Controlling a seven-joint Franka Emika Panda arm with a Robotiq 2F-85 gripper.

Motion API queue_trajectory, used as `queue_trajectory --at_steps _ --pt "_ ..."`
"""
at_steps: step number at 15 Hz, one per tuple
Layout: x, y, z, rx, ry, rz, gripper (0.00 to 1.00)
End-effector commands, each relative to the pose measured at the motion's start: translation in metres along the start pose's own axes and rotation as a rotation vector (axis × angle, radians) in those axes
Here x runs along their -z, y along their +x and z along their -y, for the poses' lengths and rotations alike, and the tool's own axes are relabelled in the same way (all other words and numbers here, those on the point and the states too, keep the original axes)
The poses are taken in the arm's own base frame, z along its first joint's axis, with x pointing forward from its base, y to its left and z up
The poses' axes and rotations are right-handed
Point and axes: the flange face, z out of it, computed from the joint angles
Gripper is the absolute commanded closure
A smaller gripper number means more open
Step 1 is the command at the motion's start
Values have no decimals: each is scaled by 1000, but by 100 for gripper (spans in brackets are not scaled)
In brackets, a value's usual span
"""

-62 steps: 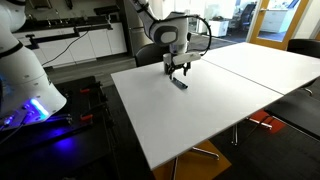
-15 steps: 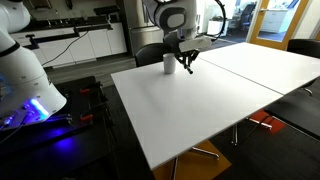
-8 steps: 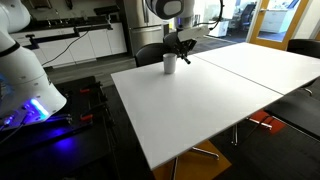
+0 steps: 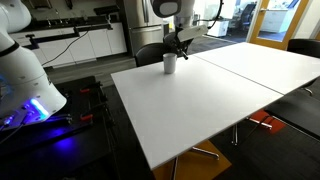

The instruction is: Put the marker in the mug

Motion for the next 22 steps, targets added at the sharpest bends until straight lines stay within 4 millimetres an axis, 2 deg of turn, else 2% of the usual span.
queue_trajectory --at_steps 1,12,22 --pt "11 4 0 35 -35 -80 95" --pt "9 25 -9 84 -84 -289 95" --pt "-9 51 -7 149 -34 -519 95"
